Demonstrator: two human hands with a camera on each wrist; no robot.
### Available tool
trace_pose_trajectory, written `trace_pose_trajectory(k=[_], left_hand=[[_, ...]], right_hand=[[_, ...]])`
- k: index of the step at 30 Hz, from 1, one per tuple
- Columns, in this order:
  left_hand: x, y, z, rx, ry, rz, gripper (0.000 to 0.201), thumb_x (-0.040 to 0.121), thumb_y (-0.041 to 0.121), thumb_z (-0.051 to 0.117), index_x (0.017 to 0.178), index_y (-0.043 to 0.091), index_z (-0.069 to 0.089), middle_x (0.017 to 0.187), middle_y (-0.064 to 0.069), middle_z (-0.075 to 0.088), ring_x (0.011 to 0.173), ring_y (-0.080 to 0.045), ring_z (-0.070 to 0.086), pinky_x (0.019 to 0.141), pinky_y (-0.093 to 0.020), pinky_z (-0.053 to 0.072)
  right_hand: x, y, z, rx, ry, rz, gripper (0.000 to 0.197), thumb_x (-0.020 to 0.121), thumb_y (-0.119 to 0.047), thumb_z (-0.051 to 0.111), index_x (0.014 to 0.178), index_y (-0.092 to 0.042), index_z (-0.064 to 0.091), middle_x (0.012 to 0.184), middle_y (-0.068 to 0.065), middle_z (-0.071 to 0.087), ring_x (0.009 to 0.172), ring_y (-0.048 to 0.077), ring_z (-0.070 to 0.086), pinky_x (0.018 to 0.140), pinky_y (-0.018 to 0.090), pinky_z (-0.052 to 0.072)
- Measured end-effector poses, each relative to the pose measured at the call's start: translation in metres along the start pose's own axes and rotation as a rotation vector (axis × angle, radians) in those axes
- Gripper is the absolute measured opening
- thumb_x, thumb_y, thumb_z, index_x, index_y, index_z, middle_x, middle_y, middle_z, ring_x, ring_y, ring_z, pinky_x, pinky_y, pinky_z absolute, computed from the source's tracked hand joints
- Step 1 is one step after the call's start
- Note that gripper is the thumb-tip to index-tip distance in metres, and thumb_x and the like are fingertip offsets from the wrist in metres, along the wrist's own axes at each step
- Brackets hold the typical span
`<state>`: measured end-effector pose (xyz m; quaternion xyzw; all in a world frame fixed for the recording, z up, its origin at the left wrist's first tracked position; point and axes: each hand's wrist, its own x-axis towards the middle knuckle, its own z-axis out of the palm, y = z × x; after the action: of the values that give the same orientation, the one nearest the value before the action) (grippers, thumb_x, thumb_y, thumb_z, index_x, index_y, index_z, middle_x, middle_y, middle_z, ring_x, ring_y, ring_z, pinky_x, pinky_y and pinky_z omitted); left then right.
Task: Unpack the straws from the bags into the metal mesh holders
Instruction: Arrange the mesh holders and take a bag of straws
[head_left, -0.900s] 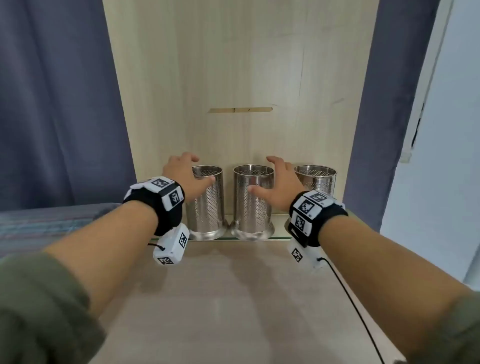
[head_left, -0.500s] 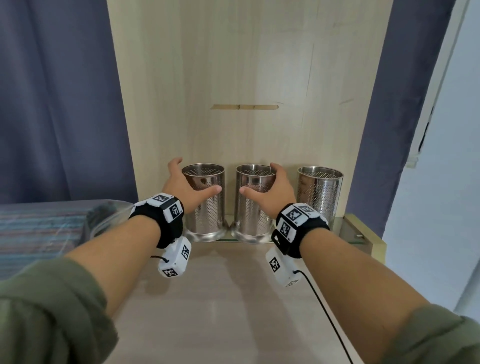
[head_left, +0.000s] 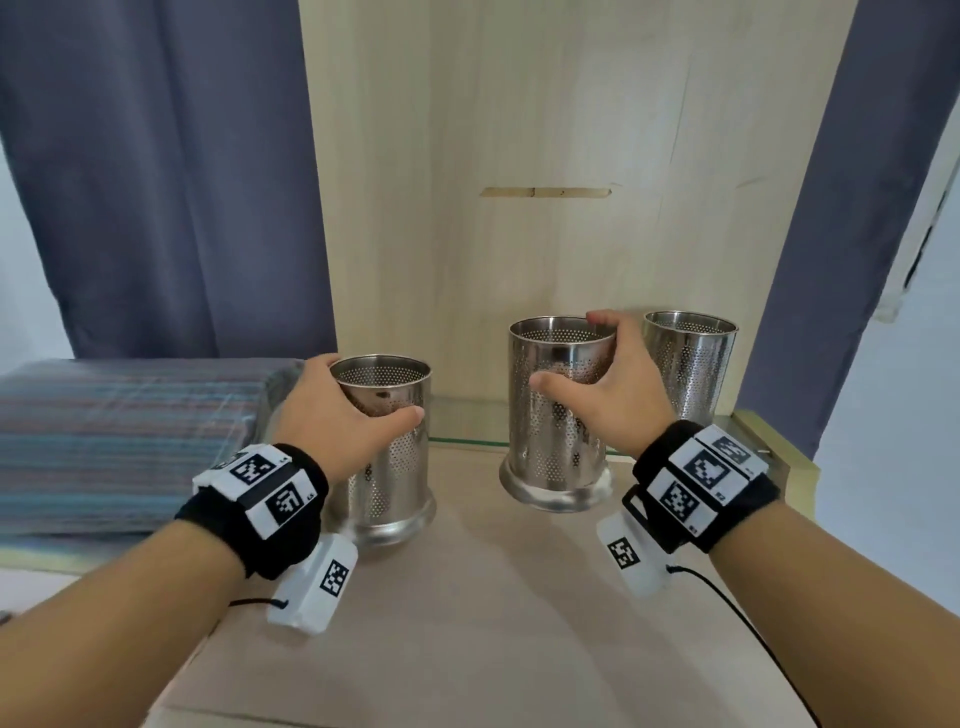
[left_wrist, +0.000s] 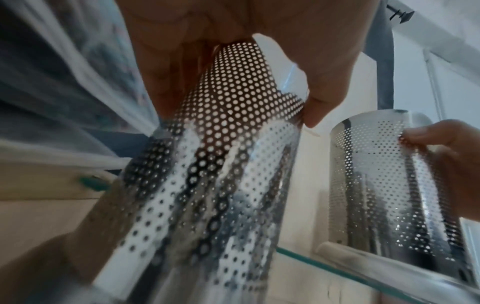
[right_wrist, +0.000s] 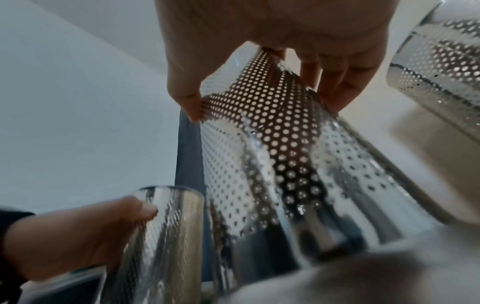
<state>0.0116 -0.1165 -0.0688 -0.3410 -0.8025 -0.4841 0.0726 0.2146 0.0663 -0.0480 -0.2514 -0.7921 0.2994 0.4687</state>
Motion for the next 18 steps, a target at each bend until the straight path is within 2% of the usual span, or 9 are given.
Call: trace_pose_trajectory(k=[4, 5, 8, 10, 13, 15, 18], left_hand=[[-0.006, -0.019, 0.003, 0.038, -0.030, -0.052, 0.094, 0.054, 0.048, 0.089, 0.130, 0.016, 0.044, 0.107, 0.008, 0.052, 0.103, -0.016, 0.057, 0.088, -0.028, 0.047], [-0.005, -0.023, 0.004, 0.036, -0.037, -0.067, 0.095, 0.050, 0.049, 0.089, 0.129, 0.016, 0.047, 0.108, 0.009, 0.055, 0.105, -0.017, 0.059, 0.087, -0.029, 0.049], [-0.002, -0.039, 0.010, 0.027, -0.057, -0.100, 0.093, 0.037, 0.055, 0.086, 0.117, 0.018, 0.057, 0.105, 0.003, 0.065, 0.096, -0.018, 0.064, 0.079, -0.031, 0.053], [-0.002, -0.043, 0.013, -0.018, -0.045, -0.141, 0.091, 0.043, 0.045, 0.092, 0.119, 0.013, 0.053, 0.109, -0.001, 0.063, 0.097, -0.019, 0.061, 0.082, -0.033, 0.053], [-0.004, -0.045, 0.016, -0.052, -0.012, -0.163, 0.090, 0.055, 0.030, 0.094, 0.126, 0.008, 0.043, 0.111, -0.001, 0.054, 0.097, -0.018, 0.053, 0.085, -0.029, 0.046], [-0.001, -0.051, 0.020, -0.072, -0.013, -0.163, 0.093, 0.055, 0.031, 0.094, 0.128, 0.008, 0.041, 0.117, -0.005, 0.055, 0.104, -0.021, 0.055, 0.088, -0.031, 0.046], [0.003, -0.060, 0.025, -0.095, -0.031, -0.180, 0.095, 0.053, 0.034, 0.095, 0.128, 0.010, 0.041, 0.118, -0.003, 0.057, 0.104, -0.021, 0.056, 0.089, -0.032, 0.046]], right_hand=[[-0.018, -0.006, 0.001, 0.026, -0.059, 0.022, 0.087, 0.064, -0.036, 0.091, 0.134, -0.022, 0.041, 0.116, -0.008, 0.057, 0.104, 0.005, 0.058, 0.079, 0.012, 0.042], [-0.022, -0.007, 0.001, 0.032, -0.071, 0.027, 0.087, 0.063, -0.036, 0.091, 0.133, -0.023, 0.041, 0.115, -0.010, 0.057, 0.103, 0.002, 0.057, 0.079, 0.011, 0.042], [-0.035, -0.009, 0.002, 0.054, -0.090, 0.041, 0.083, 0.062, -0.033, 0.092, 0.127, -0.027, 0.041, 0.111, -0.016, 0.058, 0.099, -0.004, 0.057, 0.073, 0.006, 0.043], [-0.042, -0.008, 0.003, 0.071, -0.098, 0.053, 0.082, 0.062, -0.033, 0.093, 0.124, -0.030, 0.041, 0.110, -0.017, 0.058, 0.100, -0.002, 0.059, 0.076, 0.008, 0.044], [-0.052, -0.006, 0.004, 0.092, -0.121, 0.062, 0.090, 0.053, -0.045, 0.092, 0.126, -0.030, 0.041, 0.113, -0.013, 0.061, 0.102, 0.004, 0.062, 0.086, 0.020, 0.049], [-0.057, -0.006, 0.005, 0.097, -0.136, 0.066, 0.094, 0.052, -0.044, 0.093, 0.129, -0.026, 0.042, 0.113, -0.014, 0.061, 0.102, 0.003, 0.062, 0.085, 0.018, 0.049], [-0.063, -0.004, 0.007, 0.109, -0.156, 0.077, 0.088, 0.060, -0.028, 0.094, 0.131, -0.023, 0.041, 0.113, -0.014, 0.059, 0.104, 0.004, 0.061, 0.082, 0.012, 0.047]])
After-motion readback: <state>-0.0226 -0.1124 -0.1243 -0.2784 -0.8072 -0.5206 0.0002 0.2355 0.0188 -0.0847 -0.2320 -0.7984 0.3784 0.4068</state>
